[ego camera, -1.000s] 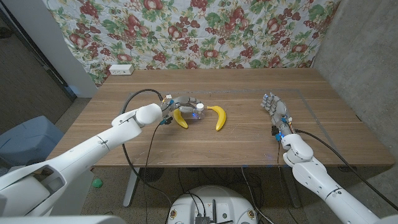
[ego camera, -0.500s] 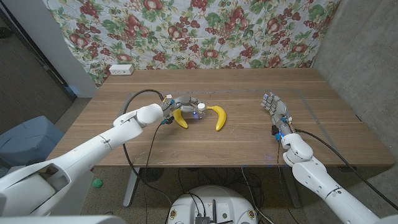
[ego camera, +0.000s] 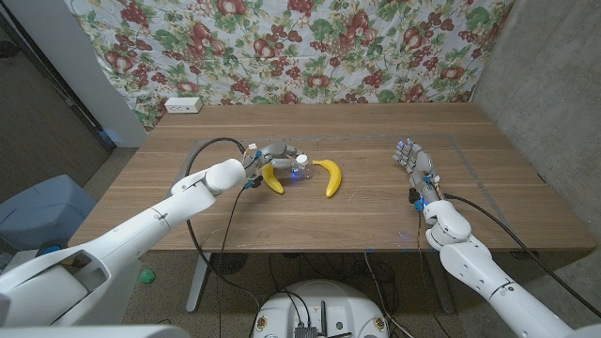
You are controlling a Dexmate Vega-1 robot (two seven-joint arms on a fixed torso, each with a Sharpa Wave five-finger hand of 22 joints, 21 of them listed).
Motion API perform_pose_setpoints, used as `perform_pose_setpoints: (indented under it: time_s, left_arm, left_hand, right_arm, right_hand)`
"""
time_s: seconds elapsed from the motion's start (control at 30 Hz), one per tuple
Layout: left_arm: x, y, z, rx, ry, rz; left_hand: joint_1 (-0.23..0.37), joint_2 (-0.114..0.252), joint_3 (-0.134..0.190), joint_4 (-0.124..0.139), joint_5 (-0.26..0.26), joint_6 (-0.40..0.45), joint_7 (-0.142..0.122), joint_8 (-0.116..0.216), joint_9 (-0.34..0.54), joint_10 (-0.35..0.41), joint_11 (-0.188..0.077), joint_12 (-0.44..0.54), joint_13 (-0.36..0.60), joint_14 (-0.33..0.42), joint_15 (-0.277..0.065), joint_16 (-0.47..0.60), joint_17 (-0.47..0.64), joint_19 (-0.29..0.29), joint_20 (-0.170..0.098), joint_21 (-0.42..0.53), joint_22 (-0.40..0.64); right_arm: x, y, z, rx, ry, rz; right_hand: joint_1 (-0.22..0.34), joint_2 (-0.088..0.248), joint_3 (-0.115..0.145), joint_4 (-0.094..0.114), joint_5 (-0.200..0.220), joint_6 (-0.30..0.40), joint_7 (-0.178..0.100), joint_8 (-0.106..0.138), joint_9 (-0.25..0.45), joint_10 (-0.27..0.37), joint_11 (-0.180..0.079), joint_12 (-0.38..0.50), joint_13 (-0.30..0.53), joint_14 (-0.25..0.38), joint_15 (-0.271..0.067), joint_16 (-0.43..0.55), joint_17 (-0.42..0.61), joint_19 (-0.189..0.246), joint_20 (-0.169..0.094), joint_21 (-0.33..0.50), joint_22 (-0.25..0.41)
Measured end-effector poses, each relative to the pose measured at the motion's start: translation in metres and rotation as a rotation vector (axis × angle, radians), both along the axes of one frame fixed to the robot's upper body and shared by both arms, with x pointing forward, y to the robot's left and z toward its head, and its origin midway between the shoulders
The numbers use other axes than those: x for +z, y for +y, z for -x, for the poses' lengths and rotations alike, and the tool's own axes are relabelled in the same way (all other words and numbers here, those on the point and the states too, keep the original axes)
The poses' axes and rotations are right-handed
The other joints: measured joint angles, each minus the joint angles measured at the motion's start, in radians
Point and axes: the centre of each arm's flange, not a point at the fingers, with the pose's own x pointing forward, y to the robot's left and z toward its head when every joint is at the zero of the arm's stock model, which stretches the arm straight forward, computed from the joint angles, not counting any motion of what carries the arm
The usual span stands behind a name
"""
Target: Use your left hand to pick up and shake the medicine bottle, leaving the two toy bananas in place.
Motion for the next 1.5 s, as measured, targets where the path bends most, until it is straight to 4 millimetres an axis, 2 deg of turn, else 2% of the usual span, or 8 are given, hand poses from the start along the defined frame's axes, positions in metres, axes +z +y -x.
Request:
perform_pose_setpoints:
  time_s: [0.03,0.23,0.4,0.63,0.77,0.93,1.03,1.5]
  left_arm:
    - [0.000,0.000,0.000,0.000,-0.006,0.009]
    - [0.000,0.002,0.001,0.002,-0.023,0.044]
    - [0.000,0.002,0.002,0.000,-0.031,0.072]
    - [0.002,0.004,0.004,-0.007,-0.040,0.118]
    - [0.003,0.004,0.006,-0.013,-0.040,0.141]
    - [0.004,0.004,0.008,-0.021,-0.038,0.168]
    - [0.006,0.004,0.009,-0.025,-0.037,0.180]
    - [0.012,0.009,0.016,-0.044,-0.026,0.243]
  left_hand:
    - [0.004,-0.004,0.000,0.000,-0.001,0.013,0.014,0.000,0.000,0.021,0.021,0.000,0.000,0.016,-0.008,0.011,0.008,0.000,0.000,0.009,0.000]
    - [0.021,-0.021,0.000,0.000,-0.005,0.053,0.053,0.000,0.000,0.070,0.070,0.000,0.000,0.065,-0.036,0.047,0.044,0.013,0.001,0.052,0.005]
    - [0.030,-0.030,-0.006,0.006,-0.003,0.068,0.069,0.000,0.000,0.070,0.070,0.032,0.000,0.088,-0.049,0.065,0.065,0.025,0.000,0.076,0.005]
    - [0.038,-0.038,-0.014,0.014,0.004,0.068,0.069,0.000,0.000,0.070,0.070,0.039,0.000,0.124,-0.067,0.087,0.093,0.028,-0.003,0.102,0.009]
    - [0.039,-0.039,-0.015,0.015,0.004,0.068,0.069,0.000,0.000,0.070,0.070,0.039,0.000,0.126,-0.069,0.096,0.100,0.028,-0.003,0.107,0.009]
    - [0.041,-0.041,-0.019,0.019,0.004,0.069,0.069,0.000,0.000,0.070,0.070,0.043,0.000,0.131,-0.070,0.096,0.108,0.028,-0.003,0.114,0.009]
    - [0.047,-0.047,-0.020,0.020,0.006,0.083,0.083,0.000,0.000,0.070,0.069,0.082,0.000,0.133,-0.072,0.102,0.113,0.028,-0.003,0.122,0.009]
    - [0.055,-0.055,-0.028,0.028,0.016,0.088,0.089,0.000,0.000,0.071,0.068,0.089,0.000,0.140,-0.076,0.109,0.131,0.028,-0.003,0.143,0.014]
  right_arm:
    - [0.000,0.000,0.000,0.000,0.000,0.000]
    - [0.001,0.001,0.001,-0.002,-0.002,0.000]
    - [0.001,0.001,0.001,-0.002,-0.001,0.001]
    - [0.000,0.001,0.002,-0.005,0.000,0.003]
    - [0.000,0.000,0.003,-0.006,0.000,0.003]
    - [0.000,-0.001,0.003,-0.008,0.000,0.004]
    - [0.000,-0.001,0.003,-0.008,0.000,0.004]
    - [0.002,-0.003,0.002,-0.006,0.000,0.011]
  right_hand:
    - [0.000,0.000,0.000,0.000,0.000,0.000,0.000,0.000,0.000,0.000,0.000,0.000,0.000,0.000,0.000,0.000,0.000,0.000,0.000,0.000,0.000]
    - [0.000,0.000,0.000,0.000,0.000,0.000,0.000,0.000,0.000,0.000,0.000,0.000,0.000,0.000,0.000,0.000,0.000,0.006,-0.006,-0.004,0.000]
    - [0.000,0.000,0.000,0.000,0.000,0.000,0.000,0.000,0.000,0.000,0.000,0.000,0.000,0.000,0.000,0.000,0.000,0.006,-0.006,-0.006,0.000]
    - [0.000,0.000,0.000,0.000,0.000,0.000,0.000,0.000,0.000,0.000,0.000,0.000,0.000,0.000,0.000,0.000,0.000,0.006,-0.006,-0.010,0.000]
    - [-0.011,0.011,0.000,0.000,0.000,0.000,0.000,0.000,0.000,0.000,0.000,0.000,0.000,0.000,0.000,0.000,0.000,0.005,-0.006,-0.013,0.000]
    - [-0.011,0.011,0.000,0.000,0.000,0.000,0.000,0.000,0.000,0.000,0.000,0.000,0.000,0.000,0.000,0.000,0.000,0.005,-0.006,-0.013,0.000]
    - [-0.011,0.011,0.000,0.000,0.000,0.000,0.000,0.000,0.000,0.000,0.000,0.000,0.000,0.000,0.000,0.000,0.000,0.005,-0.006,-0.017,0.000]
    - [-0.011,0.011,0.000,0.000,0.000,0.000,0.000,0.000,0.000,0.000,0.000,0.000,0.000,0.000,0.000,0.000,0.000,0.006,-0.005,-0.021,0.000]
